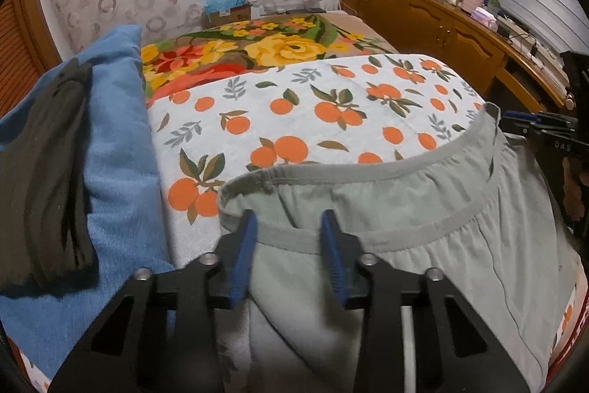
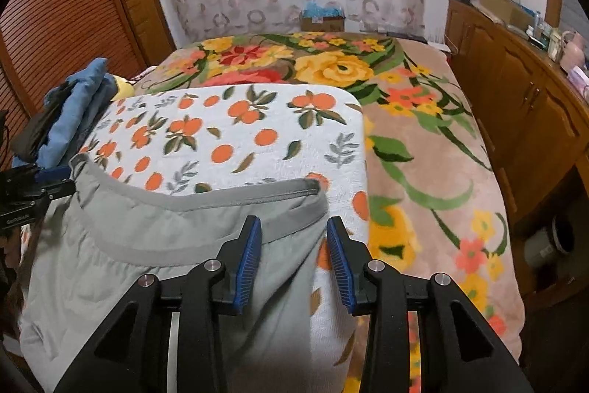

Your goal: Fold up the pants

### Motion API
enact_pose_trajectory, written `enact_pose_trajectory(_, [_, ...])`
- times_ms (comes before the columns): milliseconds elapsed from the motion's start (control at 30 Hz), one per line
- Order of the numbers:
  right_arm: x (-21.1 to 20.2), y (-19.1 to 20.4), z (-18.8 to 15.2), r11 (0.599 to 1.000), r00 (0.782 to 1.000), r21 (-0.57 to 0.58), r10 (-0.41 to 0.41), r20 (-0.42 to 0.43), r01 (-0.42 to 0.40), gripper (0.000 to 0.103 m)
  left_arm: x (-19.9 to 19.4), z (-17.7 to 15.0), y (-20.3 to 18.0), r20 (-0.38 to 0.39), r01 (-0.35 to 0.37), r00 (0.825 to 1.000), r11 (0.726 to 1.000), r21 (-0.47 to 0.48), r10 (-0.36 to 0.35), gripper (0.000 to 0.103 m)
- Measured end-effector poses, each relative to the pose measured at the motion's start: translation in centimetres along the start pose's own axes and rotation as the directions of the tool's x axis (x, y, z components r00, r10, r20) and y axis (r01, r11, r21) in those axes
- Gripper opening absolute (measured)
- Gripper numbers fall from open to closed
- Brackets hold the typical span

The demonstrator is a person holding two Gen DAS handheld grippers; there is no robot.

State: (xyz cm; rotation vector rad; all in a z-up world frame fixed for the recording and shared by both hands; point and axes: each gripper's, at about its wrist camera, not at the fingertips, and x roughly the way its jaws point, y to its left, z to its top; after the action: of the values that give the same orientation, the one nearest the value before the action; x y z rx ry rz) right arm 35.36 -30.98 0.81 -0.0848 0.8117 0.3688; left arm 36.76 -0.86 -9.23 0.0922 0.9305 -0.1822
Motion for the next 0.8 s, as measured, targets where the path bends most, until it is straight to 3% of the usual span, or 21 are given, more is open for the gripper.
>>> enact_pose_trajectory(133, [0.4, -0.7, 0.4, 1.000, 1.000, 0.016, 0.007, 0.000, -0.007, 0.005, 0.0, 0.1, -0.1, 0.016, -0.006, 1.000, 1.000, 0.006, 0.006, 0.005])
enact_pose_trajectory(233, [0.2, -0.6, 0.3, 1.000, 1.000, 0.009, 0.012, 0.010, -0.012, 0.000, -0.6, 0.2, -0.3, 0.050, -0.021, 0.999, 1.000, 0.021, 0.020, 0.000])
enact_pose_trajectory(433, [-1.4, -1.2, -0.2, 0.999, 0.996, 0.042, -0.005, 0.086, 0.002, 0.000, -2.3, 0.9, -0.2, 0.114, -0.012, 0.993, 1.000, 0.028, 0.009, 0.000])
enact_pose_trajectory(667, [-2.4, 0.4, -0.9, 0.996, 0.988, -0.014, -0.083, 0.133, 0.085, 0.000, -2.2, 0.7, -0.4, 0.078, 0.041, 0.996, 0.998, 0.056, -0.045, 0.018])
enact_pose_trajectory(800, [-2.4, -0.1, -0.5, 0.988, 0.976, 0.035, -0.155, 0.151, 0.151, 0.000, -2.0, 0.2, -0.9, 0.067, 0.054, 0.996, 0.996, 0.068, -0.058, 0.037])
